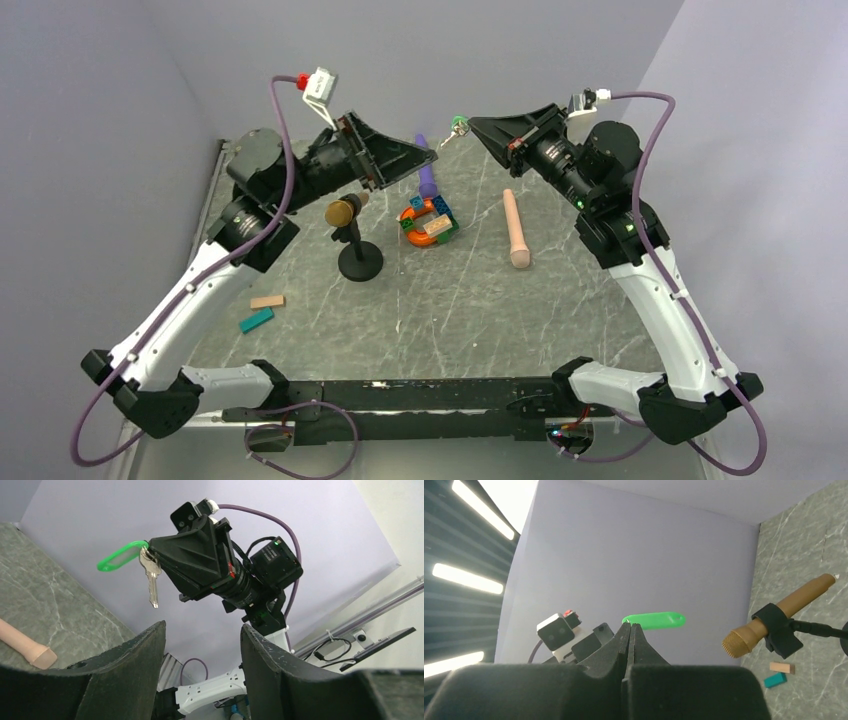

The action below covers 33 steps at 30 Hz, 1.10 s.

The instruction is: Remove the keys from the keyring

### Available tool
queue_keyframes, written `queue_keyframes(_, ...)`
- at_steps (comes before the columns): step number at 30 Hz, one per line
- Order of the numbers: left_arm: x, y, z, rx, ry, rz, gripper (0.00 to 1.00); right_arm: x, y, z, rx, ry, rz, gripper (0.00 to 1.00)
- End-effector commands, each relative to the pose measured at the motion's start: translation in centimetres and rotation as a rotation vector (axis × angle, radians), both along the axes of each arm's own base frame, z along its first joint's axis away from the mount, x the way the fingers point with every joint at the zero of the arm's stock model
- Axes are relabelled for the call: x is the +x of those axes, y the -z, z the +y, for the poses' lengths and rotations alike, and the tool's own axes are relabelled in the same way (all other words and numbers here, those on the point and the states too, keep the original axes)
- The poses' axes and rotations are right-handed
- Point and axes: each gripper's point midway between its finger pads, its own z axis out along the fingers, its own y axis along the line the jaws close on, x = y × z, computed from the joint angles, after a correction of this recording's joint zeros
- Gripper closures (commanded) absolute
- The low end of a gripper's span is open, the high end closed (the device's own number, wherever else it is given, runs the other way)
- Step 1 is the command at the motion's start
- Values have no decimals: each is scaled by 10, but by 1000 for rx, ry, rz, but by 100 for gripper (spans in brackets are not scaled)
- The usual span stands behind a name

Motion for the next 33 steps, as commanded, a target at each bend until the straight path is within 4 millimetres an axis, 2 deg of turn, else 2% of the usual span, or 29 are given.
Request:
queue_keyframes(1, 1, -26, -1, -36, -48, -91, 39, -18, -35, -6, 69, -17, -103, 100)
queue_keyframes(13, 18, -35, -17, -26, -50, -128, 47, -30, -43, -1, 50, -63, -161, 100)
queue_keyframes(23, 23, -31, -32, -15, -4, -114, 58, -31, -46, 3, 59, -83, -196, 100)
queue_keyframes(33, 26, -34, -36, -16, 7, -124, 62, -29, -43, 6, 51, -95, -204, 100)
